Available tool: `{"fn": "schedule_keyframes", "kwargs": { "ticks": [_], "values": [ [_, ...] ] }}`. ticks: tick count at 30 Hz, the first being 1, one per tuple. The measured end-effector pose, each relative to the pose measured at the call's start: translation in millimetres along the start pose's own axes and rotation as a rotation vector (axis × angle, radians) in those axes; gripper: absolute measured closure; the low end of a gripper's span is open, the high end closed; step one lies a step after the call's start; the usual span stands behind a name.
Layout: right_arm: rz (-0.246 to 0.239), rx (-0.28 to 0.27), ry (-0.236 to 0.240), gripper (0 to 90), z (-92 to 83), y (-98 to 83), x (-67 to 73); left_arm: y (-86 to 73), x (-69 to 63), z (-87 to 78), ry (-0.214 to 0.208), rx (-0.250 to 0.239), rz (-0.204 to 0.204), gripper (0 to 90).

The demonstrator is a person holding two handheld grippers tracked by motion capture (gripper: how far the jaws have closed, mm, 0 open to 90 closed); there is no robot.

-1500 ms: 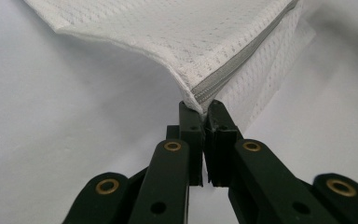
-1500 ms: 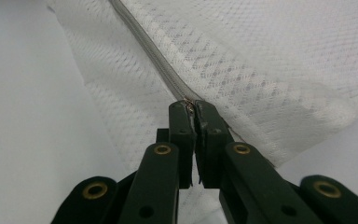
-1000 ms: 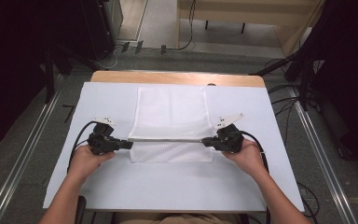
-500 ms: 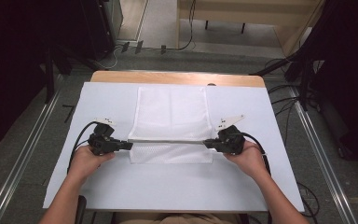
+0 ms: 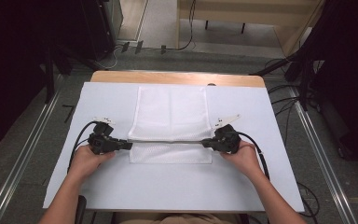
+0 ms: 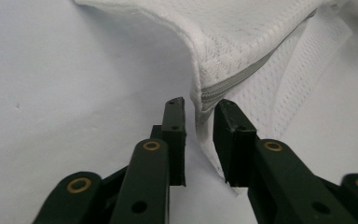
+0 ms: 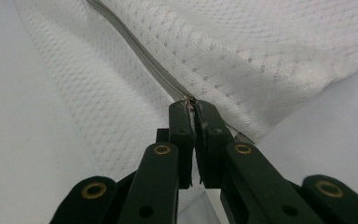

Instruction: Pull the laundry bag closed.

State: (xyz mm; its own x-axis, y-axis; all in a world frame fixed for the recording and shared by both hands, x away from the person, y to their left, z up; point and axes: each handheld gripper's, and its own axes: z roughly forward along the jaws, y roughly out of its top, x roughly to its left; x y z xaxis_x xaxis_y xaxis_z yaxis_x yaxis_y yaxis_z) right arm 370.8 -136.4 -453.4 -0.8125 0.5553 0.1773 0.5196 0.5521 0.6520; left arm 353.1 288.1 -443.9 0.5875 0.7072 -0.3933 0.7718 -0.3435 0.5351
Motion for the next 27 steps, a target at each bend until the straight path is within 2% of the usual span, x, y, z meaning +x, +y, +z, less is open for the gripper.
{"fn": "schedule_keyframes", "kwargs": {
  "ticks": [5, 9, 12, 16, 20, 23, 27],
  "values": [
    [0.001, 0.007, 0.005, 84.3, 1.9, -3.4, 1.1, -0.8, -0.9, -0.2, 0.001, 0.003, 0.007, 64.2],
    [-0.004, -0.003, 0.007, 73.2, -0.7, -5.7, 1.6, -1.5, 0.0, -0.2, -0.002, 0.006, 0.0, 60.3],
    [-0.014, -0.038, -0.006, 65.4, -6.3, -5.8, 2.7, -1.4, 1.4, -3.3, 0.005, -0.018, -0.013, 51.0],
    [-0.018, -0.073, -0.026, 58.9, -15.0, -6.8, 3.4, -1.8, 2.5, -8.9, 0.013, -0.056, -0.032, 45.1],
    [0.0, -0.097, -0.043, 54.0, -25.3, -9.5, 1.4, -2.0, -0.4, -14.0, 0.036, -0.094, -0.006, 42.7],
    [0.004, -0.127, -0.067, 51.7, -35.7, -13.1, -5.0, -2.2, -2.6, -17.0, 0.069, -0.124, 0.021, 40.2],
    [0.047, -0.161, -0.095, 45.9, -49.4, -20.1, -16.7, -2.4, -2.3, -21.1, 0.096, -0.165, 0.026, 38.3]
  ]
}}
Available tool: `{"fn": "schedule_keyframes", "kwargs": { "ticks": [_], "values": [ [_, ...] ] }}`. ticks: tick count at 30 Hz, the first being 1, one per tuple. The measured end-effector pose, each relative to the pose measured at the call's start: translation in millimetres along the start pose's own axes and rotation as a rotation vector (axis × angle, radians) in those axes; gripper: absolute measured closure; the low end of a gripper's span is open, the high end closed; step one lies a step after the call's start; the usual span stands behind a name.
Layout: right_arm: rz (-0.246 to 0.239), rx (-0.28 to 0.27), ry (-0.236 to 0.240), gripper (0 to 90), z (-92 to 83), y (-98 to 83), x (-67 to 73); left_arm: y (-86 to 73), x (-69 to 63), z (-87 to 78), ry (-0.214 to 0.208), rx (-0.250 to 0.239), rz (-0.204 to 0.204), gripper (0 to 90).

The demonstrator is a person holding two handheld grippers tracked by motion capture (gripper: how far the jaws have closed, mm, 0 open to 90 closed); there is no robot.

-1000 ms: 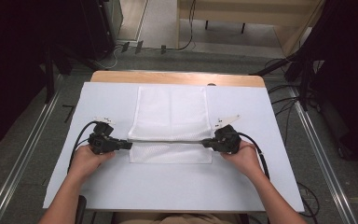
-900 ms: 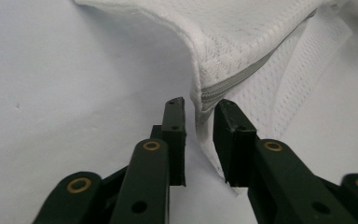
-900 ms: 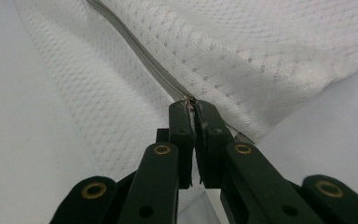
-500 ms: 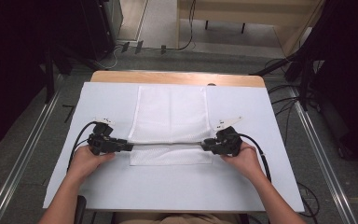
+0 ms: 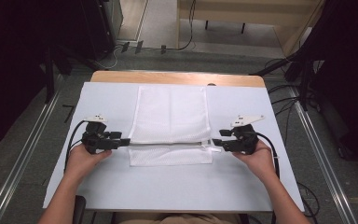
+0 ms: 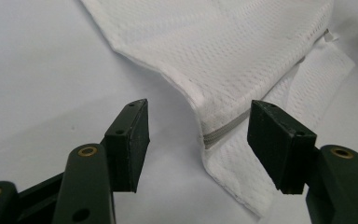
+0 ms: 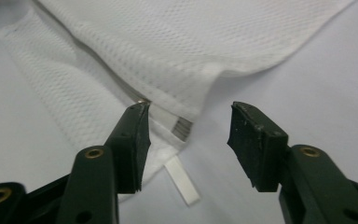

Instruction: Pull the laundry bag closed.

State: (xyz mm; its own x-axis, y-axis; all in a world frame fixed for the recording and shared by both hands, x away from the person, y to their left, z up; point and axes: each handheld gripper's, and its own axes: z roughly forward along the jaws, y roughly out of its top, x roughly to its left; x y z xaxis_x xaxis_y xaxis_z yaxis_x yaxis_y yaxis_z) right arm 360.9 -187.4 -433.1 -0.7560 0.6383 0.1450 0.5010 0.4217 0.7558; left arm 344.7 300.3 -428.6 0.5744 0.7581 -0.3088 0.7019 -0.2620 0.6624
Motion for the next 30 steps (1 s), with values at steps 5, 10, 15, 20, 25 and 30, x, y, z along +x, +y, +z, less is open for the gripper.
{"fn": "schedule_keyframes", "kwargs": {
  "ticks": [5, 10, 15, 20, 25, 30],
  "values": [
    [0.046, -0.014, -0.03, 44.7, -12.0, -6.5, -15.3, -0.1, 2.4, -3.8, 0.04, -0.027, 0.0, 36.3],
    [0.087, -0.041, -0.066, 44.7, -19.5, -9.3, -25.5, -0.7, 4.9, -6.2, 0.061, -0.039, -0.003, 35.8],
    [0.128, -0.043, -0.101, 41.8, -20.7, -12.7, -34.8, -1.8, 8.3, -7.3, 0.085, -0.04, -0.014, 35.4],
    [0.168, -0.026, -0.11, 42.2, -18.8, -15.6, -42.0, -2.8, 13.5, -5.7, 0.133, -0.028, -0.067, 33.8],
    [0.167, -0.012, -0.114, 42.3, -16.7, -15.6, -41.6, -2.9, 14.6, -6.0, 0.132, -0.029, -0.074, 33.5],
    [0.175, -0.005, -0.113, 42.4, -16.0, -16.1, -42.4, -3.0, 15.2, -5.0, 0.142, -0.028, -0.083, 32.4]
  ]
}}
